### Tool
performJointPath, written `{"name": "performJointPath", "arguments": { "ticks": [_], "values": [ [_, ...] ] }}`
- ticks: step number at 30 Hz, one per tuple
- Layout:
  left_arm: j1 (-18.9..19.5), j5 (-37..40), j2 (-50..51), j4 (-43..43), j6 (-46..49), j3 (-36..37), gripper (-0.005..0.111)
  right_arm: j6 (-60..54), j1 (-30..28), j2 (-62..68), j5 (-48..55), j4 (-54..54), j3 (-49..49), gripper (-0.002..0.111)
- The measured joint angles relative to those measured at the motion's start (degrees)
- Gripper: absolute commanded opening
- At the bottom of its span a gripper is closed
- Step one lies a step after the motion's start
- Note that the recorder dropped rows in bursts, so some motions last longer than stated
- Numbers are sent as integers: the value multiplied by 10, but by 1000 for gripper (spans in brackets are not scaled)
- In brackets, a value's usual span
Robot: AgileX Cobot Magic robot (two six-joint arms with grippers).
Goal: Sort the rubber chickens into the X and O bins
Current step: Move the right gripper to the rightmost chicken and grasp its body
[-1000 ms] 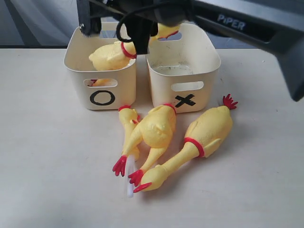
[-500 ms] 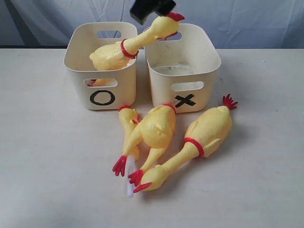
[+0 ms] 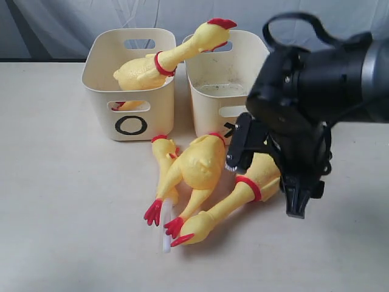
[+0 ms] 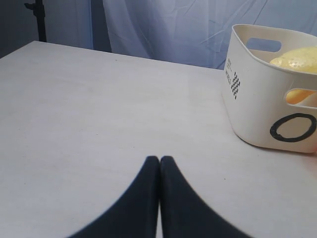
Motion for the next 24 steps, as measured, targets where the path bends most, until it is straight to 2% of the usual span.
{"name": "performJointPath", "arguments": {
  "ticks": [5, 8, 14, 21, 24],
  "values": [
    [0, 0, 0, 0, 0, 0, 0, -37, -1, -3, -169, -44, 76, 58],
    [0, 0, 0, 0, 0, 0, 0, -46, -1, -4, -244, -109, 101, 58],
    [0, 0, 0, 0, 0, 0, 0, -50, -1, -5, -302, -218, 115, 58],
    [0, 0, 0, 0, 0, 0, 0, -55, -1, 1, -325, -230, 115, 58],
    [0, 0, 0, 0, 0, 0, 0, -90, -1, 19, -324, -205, 113, 57]
  ]
}}
